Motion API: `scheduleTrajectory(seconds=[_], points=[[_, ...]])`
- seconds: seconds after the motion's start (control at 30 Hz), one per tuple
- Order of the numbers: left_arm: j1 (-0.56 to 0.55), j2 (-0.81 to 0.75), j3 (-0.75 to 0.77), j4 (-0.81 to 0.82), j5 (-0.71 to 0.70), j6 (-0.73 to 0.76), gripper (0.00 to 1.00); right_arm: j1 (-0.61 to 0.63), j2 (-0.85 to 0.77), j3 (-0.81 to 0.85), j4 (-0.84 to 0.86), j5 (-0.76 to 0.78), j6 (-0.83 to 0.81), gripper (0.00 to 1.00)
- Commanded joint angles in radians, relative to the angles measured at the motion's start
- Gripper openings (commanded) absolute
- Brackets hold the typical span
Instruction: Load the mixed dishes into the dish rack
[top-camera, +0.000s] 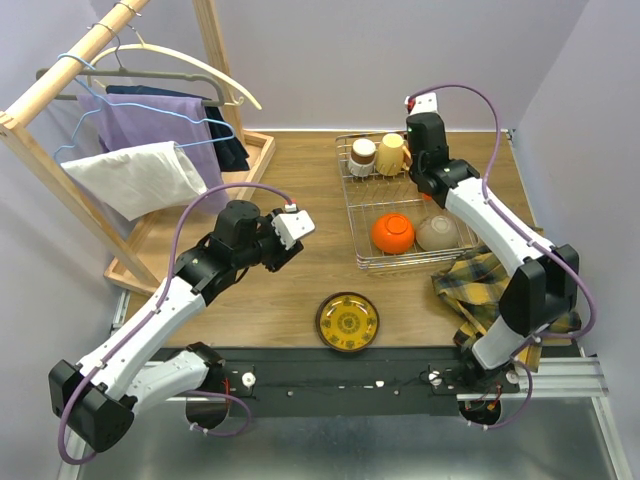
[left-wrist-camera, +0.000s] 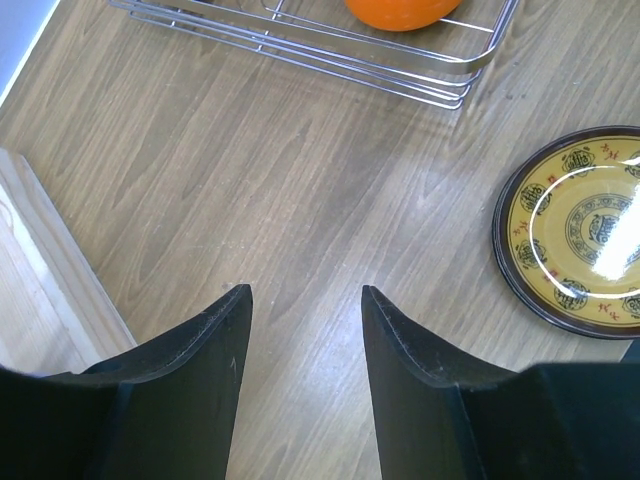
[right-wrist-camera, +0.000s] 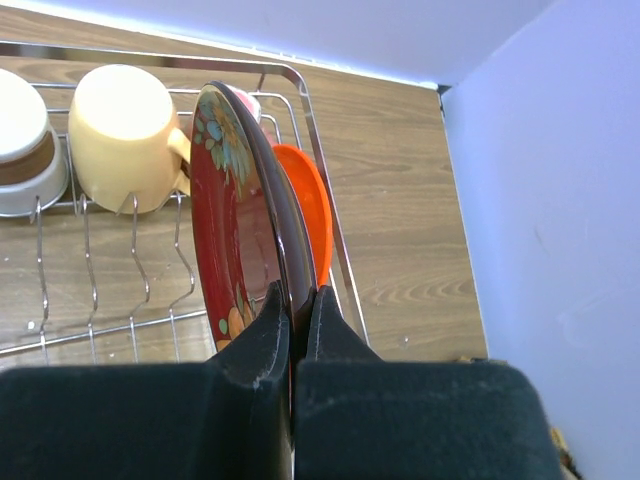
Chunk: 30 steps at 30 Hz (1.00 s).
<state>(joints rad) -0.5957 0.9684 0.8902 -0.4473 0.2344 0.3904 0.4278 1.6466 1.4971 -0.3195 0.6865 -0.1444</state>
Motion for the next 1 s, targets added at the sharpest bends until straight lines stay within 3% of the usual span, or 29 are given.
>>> scheduleTrajectory(seconds=[0.0,0.8,0.9,0.93,0.97], points=[[0.008,0.003,0.003,0.009,0.042,-0.016,0.56,-0.027,0.031,0.048,0.091,-0.028,-0.076,0.01],[0.036,0.047,0.006,0.018,0.059,-0.036,0.57,-0.104,0.245,0.137,0.013,-0.053,-0.049,0.01],[0.04,0.047,0.006,0.015,0.062,-0.042,0.57,-0.107,0.223,0.12,-0.009,-0.071,-0.031,0.26],[0.039,0.046,0.004,0.015,0.065,-0.042,0.58,-0.107,0.211,0.114,-0.012,-0.074,-0.03,0.43],[0.039,0.043,-0.003,0.016,0.072,-0.044,0.59,-0.107,0.202,0.109,-0.016,-0.077,-0.027,0.51]])
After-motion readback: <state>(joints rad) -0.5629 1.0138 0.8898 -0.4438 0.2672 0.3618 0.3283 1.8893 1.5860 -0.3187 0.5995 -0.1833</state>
